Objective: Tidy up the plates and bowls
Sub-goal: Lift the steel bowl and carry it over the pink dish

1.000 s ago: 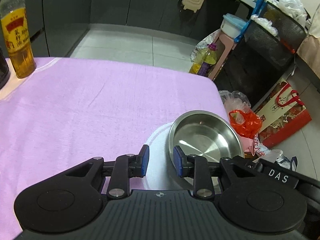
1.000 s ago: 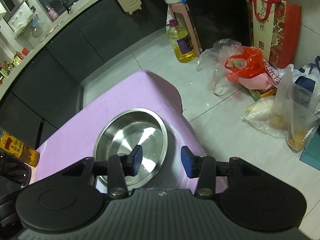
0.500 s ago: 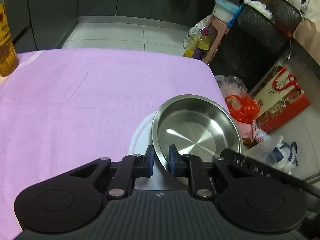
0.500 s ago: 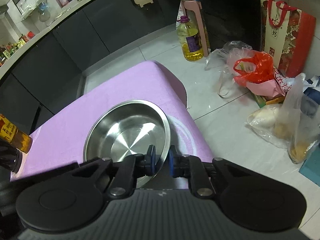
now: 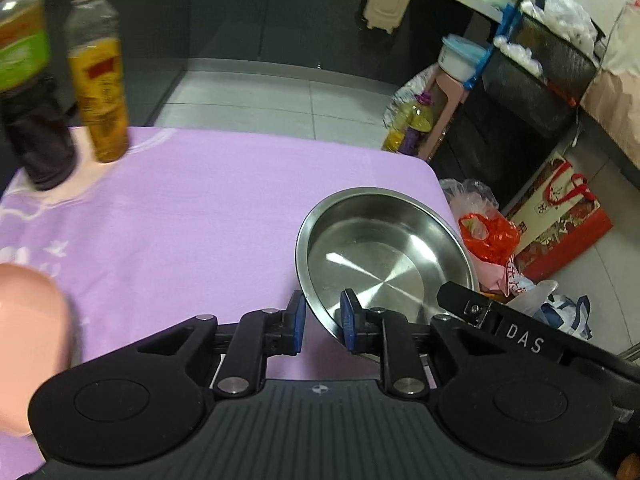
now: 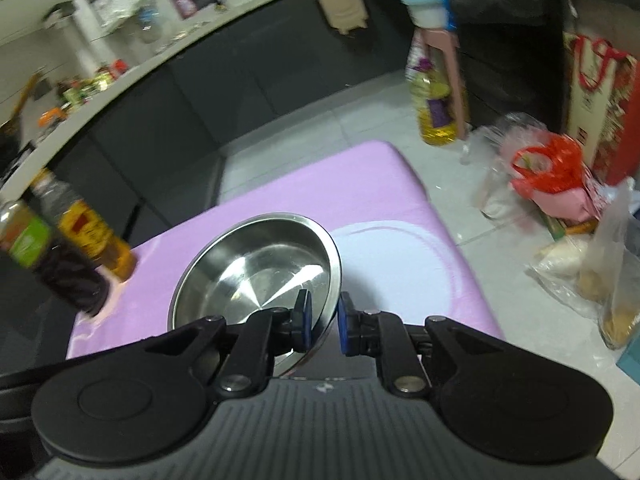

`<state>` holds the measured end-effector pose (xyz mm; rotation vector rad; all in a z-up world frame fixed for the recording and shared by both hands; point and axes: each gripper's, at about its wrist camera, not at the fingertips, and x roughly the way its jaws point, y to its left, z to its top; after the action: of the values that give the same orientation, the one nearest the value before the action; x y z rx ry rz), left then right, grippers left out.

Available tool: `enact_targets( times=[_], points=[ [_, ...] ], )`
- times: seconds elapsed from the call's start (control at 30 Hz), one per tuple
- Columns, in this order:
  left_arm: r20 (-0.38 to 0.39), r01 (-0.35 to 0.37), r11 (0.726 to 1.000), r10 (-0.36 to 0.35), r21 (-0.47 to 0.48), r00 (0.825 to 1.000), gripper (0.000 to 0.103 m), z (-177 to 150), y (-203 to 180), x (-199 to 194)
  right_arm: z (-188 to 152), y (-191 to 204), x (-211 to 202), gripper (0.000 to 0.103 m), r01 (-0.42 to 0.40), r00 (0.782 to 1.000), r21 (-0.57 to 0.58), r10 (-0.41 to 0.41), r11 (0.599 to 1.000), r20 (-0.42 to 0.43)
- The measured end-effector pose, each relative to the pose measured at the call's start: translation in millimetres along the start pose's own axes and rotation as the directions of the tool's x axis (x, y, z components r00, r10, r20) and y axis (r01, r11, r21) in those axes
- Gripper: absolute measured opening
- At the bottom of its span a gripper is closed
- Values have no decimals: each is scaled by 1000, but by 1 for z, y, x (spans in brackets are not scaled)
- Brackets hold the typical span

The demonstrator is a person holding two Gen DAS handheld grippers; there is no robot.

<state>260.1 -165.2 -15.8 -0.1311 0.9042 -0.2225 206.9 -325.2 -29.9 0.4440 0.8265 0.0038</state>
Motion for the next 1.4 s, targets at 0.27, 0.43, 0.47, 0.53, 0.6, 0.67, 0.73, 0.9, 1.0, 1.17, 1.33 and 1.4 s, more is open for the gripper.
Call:
enact_targets(
  times=[0.27, 0.43, 0.47, 0.53, 0.6, 0.67, 0.73, 0.9, 1.0, 1.17, 1.33, 1.4],
  points=[
    [58, 4, 997, 0, -72, 998, 19, -13, 59, -62, -11, 52, -25, 0, -88, 996, -117, 88, 989, -3],
    [74, -20, 994, 29, -112, 997, 20, -28, 102, -93, -26, 87, -26, 0, -145, 989, -169, 141, 975, -35],
    [76, -26, 993, 35, -118, 996, 21, -31, 110, -98, -28, 95, -25, 0, -156, 988, -180, 149, 971, -49],
    [69, -42, 989, 52, -143, 996, 22, -38, 129, -108, -35, 112, -24, 0, -172, 985, -211, 162, 962, -64],
    [53, -60, 984, 70, -169, 996, 22, -44, 146, -114, -43, 132, -22, 0, -186, 982, -243, 171, 952, -82],
    [48, -76, 980, 86, -185, 995, 23, -49, 163, -119, -50, 149, -16, 0, -200, 978, -269, 176, 942, -112],
    [46, -92, 977, 103, -194, 994, 23, -55, 179, -123, -59, 163, -13, 0, -207, 976, -293, 175, 933, -133],
    [32, -99, 968, 109, -230, 993, 24, -64, 214, -125, -81, 200, -1, 0, -230, 966, -340, 171, 912, -195],
    [15, -97, 963, 104, -252, 994, 24, -68, 232, -121, -90, 220, 6, 0, -236, 963, -370, 165, 898, -213],
    [-12, -94, 961, 94, -260, 995, 24, -73, 250, -111, -98, 238, 16, 0, -242, 958, -399, 153, 885, -241],
    [-25, -97, 964, 94, -247, 995, 24, -76, 261, -102, -102, 247, 24, 0, -227, 958, -422, 122, 878, -260],
    [-51, -104, 965, 94, -240, 994, 24, -78, 263, -97, -105, 250, 29, 0, -226, 955, -435, 111, 872, -274]
  ],
)
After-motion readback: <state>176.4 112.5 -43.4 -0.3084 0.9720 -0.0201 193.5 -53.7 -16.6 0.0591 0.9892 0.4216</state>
